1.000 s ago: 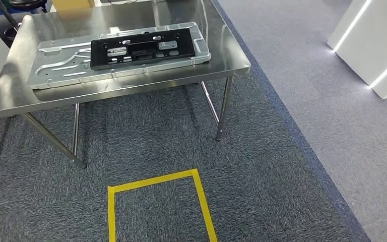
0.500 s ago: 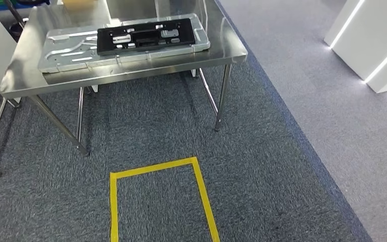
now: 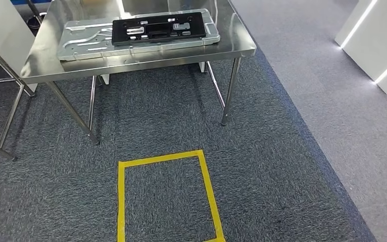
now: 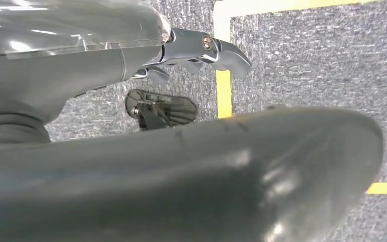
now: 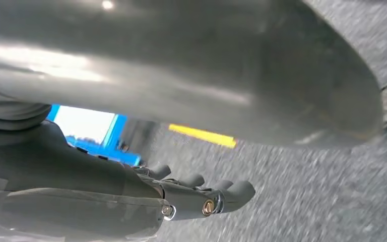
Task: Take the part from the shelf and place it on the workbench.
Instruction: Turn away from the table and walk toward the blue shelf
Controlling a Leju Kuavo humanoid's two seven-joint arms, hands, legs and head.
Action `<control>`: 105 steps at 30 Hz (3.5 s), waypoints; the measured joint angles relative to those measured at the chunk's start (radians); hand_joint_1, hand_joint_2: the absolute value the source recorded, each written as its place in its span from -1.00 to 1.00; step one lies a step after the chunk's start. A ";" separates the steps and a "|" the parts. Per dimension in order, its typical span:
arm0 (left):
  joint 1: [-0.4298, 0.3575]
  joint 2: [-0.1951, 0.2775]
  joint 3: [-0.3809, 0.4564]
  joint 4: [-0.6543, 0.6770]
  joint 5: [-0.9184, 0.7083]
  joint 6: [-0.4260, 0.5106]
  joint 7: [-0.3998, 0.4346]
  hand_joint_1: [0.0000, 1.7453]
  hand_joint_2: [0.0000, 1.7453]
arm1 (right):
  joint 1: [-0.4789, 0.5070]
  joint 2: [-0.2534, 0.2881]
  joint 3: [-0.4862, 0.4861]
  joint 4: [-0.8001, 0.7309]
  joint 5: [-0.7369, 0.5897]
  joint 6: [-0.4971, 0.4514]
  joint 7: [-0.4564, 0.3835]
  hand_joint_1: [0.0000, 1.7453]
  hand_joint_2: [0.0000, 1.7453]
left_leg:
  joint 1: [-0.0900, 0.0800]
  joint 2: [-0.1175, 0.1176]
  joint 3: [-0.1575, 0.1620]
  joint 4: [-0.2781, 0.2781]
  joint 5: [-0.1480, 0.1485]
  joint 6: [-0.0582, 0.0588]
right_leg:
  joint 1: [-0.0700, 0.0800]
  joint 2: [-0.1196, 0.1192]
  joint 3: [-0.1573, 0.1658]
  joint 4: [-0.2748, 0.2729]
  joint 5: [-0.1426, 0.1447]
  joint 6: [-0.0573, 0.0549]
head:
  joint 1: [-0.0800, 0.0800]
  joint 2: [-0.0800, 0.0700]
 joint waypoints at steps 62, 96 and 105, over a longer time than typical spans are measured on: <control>-0.005 0.017 -0.002 0.002 -0.023 0.030 0.033 -1.00 -0.50 | -0.009 -0.001 -0.015 0.007 -0.077 0.003 0.018 -1.00 -1.00 | 0.005 0.055 -0.031 -0.001 0.030 -0.022 | -0.011 -0.050 0.034 -0.007 -0.023 -0.001 | -0.009 0.000; 0.002 0.027 -0.009 0.003 -0.048 0.063 0.065 -1.00 1.00 | -0.004 0.011 -0.084 0.010 -0.117 0.029 0.079 -1.00 1.00 | 0.016 0.049 -0.034 0.110 -0.090 -0.042 | -0.009 -0.051 -0.048 0.026 0.022 -0.027 | -0.010 0.000; 0.003 0.029 -0.010 0.004 -0.048 0.063 0.065 -1.00 1.00 | -0.005 0.012 -0.085 0.010 -0.117 0.029 0.079 -1.00 1.00 | 0.009 0.049 0.005 0.030 -0.029 -0.023 | 0.002 -0.049 -0.050 0.035 0.019 -0.023 | -0.009 0.000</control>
